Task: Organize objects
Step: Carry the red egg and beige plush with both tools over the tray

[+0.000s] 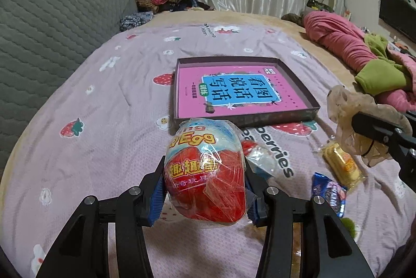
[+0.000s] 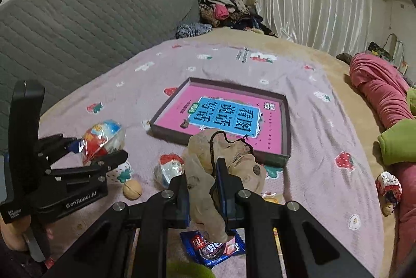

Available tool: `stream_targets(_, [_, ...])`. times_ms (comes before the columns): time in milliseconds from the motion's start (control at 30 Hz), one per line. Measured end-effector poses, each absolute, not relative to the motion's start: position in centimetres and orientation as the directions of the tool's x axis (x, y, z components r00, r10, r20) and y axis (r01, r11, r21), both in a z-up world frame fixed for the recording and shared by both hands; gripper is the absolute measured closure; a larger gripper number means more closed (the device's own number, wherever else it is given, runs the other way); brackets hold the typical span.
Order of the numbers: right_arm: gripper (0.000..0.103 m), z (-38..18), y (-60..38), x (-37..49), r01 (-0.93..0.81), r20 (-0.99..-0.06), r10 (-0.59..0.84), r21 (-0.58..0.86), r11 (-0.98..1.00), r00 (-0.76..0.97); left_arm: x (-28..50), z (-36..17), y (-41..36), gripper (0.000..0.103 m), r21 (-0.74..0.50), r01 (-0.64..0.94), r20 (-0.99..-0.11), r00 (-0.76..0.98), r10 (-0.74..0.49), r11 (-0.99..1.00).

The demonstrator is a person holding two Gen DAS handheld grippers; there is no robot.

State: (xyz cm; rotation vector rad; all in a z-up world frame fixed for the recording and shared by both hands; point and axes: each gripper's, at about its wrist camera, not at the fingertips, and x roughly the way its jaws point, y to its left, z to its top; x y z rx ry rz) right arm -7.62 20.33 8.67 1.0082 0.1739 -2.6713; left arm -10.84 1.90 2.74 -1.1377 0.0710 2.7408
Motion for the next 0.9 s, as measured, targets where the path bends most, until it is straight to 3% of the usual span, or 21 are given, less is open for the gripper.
stream_targets(900, [0.087, 14.2, 22.5, -9.4, 0.297, -0.591, -0.239, -0.001, -0.955, -0.770, -14.8, 9.4, 5.9, 0.051, 0.025, -0.158, -0.679, -0.728, 0.099, -0.987])
